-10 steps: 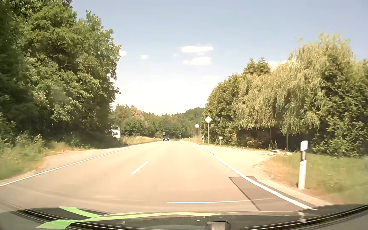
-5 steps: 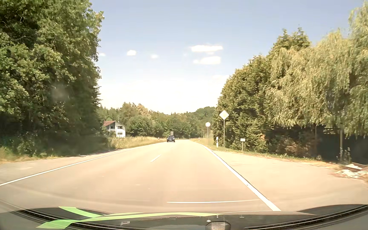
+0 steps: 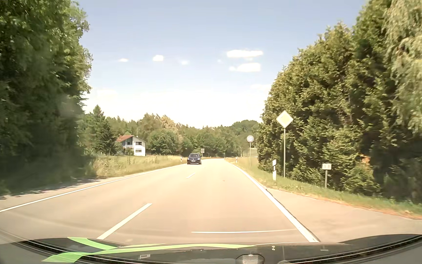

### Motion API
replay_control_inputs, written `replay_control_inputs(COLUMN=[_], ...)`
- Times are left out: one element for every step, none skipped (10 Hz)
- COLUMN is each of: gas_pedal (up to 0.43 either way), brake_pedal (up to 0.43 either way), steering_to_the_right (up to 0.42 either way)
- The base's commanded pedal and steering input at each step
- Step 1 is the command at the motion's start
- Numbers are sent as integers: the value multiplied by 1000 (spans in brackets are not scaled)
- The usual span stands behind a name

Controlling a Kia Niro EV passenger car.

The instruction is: Follow the waypoints while adhering to traffic rules and regulations

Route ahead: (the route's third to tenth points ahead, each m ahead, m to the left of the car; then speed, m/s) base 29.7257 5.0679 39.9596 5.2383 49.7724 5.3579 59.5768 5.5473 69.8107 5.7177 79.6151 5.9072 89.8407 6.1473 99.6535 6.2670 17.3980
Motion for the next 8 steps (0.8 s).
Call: replay_control_inputs(gas_pedal=[240, 220, 197, 197, 197, 197, 197, 197], brake_pedal=[0, 0, 0, 0, 0, 0, 0, 0], steering_to_the_right=[-12, -10, -10, -10, -9, -10, -10, -9])
